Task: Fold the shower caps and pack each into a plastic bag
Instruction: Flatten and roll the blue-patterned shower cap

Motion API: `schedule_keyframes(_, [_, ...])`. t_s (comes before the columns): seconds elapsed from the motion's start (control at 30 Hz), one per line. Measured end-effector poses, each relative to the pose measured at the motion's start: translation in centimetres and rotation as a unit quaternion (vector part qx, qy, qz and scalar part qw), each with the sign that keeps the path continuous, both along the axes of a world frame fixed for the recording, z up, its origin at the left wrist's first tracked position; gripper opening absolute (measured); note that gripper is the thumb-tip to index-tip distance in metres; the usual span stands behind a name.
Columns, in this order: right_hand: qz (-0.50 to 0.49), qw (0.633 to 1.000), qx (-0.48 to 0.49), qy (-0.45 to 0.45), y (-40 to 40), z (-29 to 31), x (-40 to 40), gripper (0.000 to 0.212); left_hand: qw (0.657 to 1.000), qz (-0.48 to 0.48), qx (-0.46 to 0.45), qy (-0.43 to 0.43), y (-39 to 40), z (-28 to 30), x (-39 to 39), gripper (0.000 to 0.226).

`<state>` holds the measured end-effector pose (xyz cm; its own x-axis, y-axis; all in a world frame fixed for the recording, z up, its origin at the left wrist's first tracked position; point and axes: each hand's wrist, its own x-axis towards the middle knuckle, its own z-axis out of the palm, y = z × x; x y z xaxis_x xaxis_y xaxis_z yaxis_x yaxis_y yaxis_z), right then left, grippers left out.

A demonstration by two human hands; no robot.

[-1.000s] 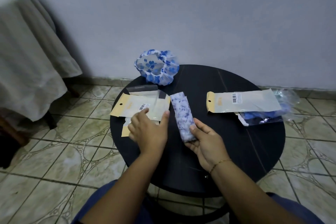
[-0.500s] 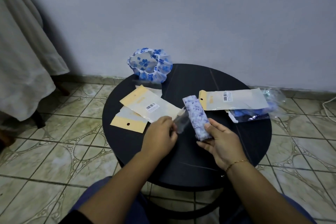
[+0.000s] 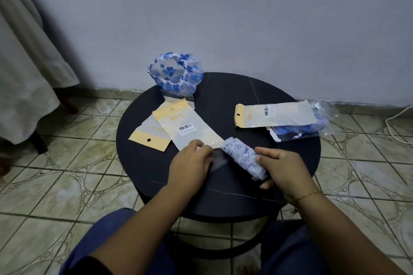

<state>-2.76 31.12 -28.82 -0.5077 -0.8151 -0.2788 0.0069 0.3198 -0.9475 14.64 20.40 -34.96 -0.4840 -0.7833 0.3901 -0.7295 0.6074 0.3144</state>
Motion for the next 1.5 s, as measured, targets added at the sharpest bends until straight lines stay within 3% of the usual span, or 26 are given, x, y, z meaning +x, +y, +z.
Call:
schedule_keyframes(0.23, [0.022,0.999,0.012,0.033,0.9,0.0,0.9,0.026,0.993,-0.018,-0.079,-0.084,-0.6,-1.3,-0.5,0.041])
schedule_keyframes(0.5, [0.033,0.999,0.032,0.011,-0.3,-0.4,2.4,0.029,0.989,-0.02,-0.122,-0.075,0.0,-1.1,-1.0,0.046])
schedule_keyframes(0.8, [0.053,0.998,0.0,-0.028,-1.4,-1.0,3.6,0.03,0.991,-0.056,-0.111,-0.047,0.7,-1.2,-1.1,0.052])
schedule_keyframes(1.07, [0.015,0.99,-0.043,-0.135,-1.5,-1.9,4.5,0.033,0.991,-0.091,-0.087,-0.036,1.8,-1.1,-1.2,0.06])
schedule_keyframes(1.17, [0.041,0.966,-0.071,-0.244,-1.9,-1.8,4.6,0.048,0.992,-0.094,-0.071,-0.043,2.1,-1.2,-1.1,0.065])
schedule_keyframes(1.23, [0.036,0.967,-0.066,-0.244,-2.3,-1.8,4.7,0.056,0.991,-0.1,-0.071,-0.042,2.3,-1.0,-1.2,0.063])
schedule_keyframes(1.3, [-0.001,0.975,-0.062,-0.212,-2.8,-2.0,4.8,0.044,0.99,-0.111,-0.08,-0.038,2.7,-0.8,-1.4,0.06])
schedule_keyframes(1.37, [-0.054,0.98,-0.055,-0.181,-3.4,-2.4,4.9,0.02,0.988,-0.123,-0.089,-0.035,3.3,-0.7,-1.6,0.057])
schedule_keyframes(1.5, [-0.126,0.981,-0.026,-0.148,-4.0,-3.2,4.9,0.012,0.987,-0.126,-0.093,-0.04,3.8,-0.6,-1.7,0.056])
